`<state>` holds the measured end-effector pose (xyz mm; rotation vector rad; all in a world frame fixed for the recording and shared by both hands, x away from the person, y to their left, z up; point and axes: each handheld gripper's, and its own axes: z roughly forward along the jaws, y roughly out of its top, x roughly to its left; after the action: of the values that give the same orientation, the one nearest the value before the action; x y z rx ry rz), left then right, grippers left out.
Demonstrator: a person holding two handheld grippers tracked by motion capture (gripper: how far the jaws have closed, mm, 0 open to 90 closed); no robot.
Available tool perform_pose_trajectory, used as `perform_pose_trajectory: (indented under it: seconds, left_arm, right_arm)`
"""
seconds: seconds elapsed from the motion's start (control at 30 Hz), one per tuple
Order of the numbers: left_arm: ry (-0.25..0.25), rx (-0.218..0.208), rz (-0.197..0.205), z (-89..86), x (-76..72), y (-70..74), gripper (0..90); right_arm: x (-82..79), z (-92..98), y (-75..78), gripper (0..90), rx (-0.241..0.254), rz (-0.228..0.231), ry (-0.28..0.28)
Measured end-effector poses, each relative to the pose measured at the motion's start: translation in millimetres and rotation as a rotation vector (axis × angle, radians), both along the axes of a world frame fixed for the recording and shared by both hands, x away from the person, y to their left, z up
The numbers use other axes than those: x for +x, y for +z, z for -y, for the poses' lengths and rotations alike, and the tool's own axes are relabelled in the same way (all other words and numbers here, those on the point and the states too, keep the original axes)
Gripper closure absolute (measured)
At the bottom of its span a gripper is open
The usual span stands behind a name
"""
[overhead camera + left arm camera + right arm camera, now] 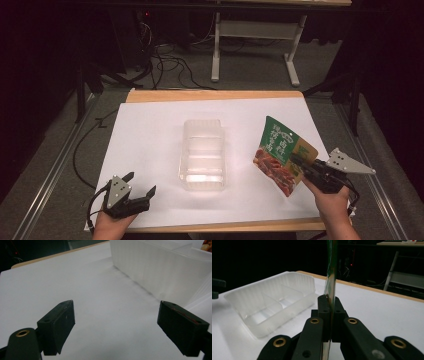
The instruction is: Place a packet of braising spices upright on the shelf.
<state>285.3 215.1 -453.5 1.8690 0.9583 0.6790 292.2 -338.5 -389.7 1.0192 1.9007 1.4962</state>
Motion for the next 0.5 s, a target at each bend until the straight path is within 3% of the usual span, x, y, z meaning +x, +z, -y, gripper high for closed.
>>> perform_pose_trajectory:
  seconds: [0.27, 0.33, 0.5]
  left_arm:
    - [-0.011, 0.001, 0.0, 1.7, 1.1, 0.5, 15.1]
    - [-0.013, -0.004, 0.0, 2.2, 1.8, 0.7, 15.0]
    - [-0.014, -0.019, 0.002, 3.0, 2.9, 1.3, 15.0]
  right_arm:
    - [3.7, 1.5, 2.0, 90.0, 0.014, -0.024, 0.002]
    - [2.9, 0.8, 5.9, 90.0, -0.001, -0.002, 0.012]
    - [2.2, 3.0, 13.6, 90.0, 0.021, 0.018, 0.021]
